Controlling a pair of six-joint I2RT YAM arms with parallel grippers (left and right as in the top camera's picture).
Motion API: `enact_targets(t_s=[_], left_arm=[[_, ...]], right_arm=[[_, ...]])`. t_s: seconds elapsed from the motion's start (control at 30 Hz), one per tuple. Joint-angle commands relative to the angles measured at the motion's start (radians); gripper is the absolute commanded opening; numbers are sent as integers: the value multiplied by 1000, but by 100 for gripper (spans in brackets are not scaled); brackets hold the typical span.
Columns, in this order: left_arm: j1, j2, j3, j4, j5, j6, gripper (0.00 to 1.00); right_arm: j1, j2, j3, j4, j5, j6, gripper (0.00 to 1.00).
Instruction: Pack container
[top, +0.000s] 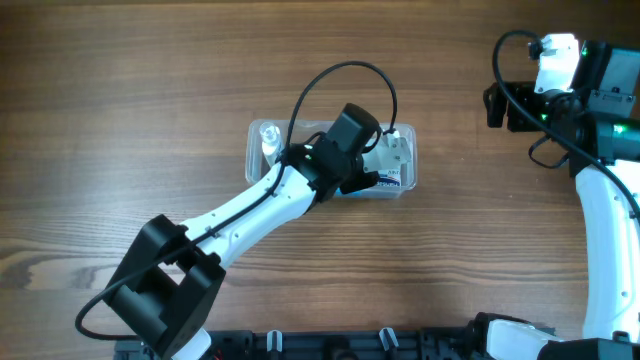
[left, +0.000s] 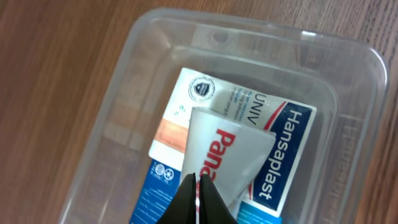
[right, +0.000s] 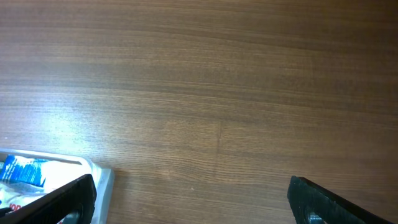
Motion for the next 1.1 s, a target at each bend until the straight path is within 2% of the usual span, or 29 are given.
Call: enact_targets(t_s=[0.0,0.13,0.27,0.43,0.5,0.57,0.7,0.73,0.8,0.87,0.9,0.93,0.97,1.0,1.07], left_arm=[[32,16,10,-13,16,-167,4],[63,75,10,-15,28,-288,4],[63,95,10,-16,145,-291,4],[63,89,10,-5,147,-319,4],[63,43,12,33,99,-351,4],[66,-69,48,55,-5,-472,4],[120,-379,69,16,-134,-575,5],[159,-471,69,-38,-154,-591,9],[283,-635,69,-194,-155,-592,9],[374,-703,69,-289,-154,-641,7],[444,-754,68,-363,-153,-696,14],[500,-787,68,-406,-150,-723,38],[534,-812,68,-432,-149,-742,83],[545,-822,68,-443,-150,-744,100],[549,-831,68,-454,-150,-743,100]], right_arm=[[-1,6,1,2,-17,-10,100],[-1,6,1,2,-17,-11,100],[-1,6,1,2,-17,-11,100],[-1,6,1,2,-17,-10,100],[-1,6,1,2,-17,-10,100],[-1,6,1,2,-17,-10,100],[-1,6,1,2,-17,-10,100],[-1,6,1,2,-17,-10,100],[-1,6,1,2,-17,-10,100],[-1,6,1,2,-17,-10,100],[-1,6,1,2,-17,-11,100],[-1,6,1,2,-17,-10,100],[-1,6,1,2,-17,-10,100],[-1,6,1,2,-16,-11,100],[-1,6,1,2,-17,-10,100]])
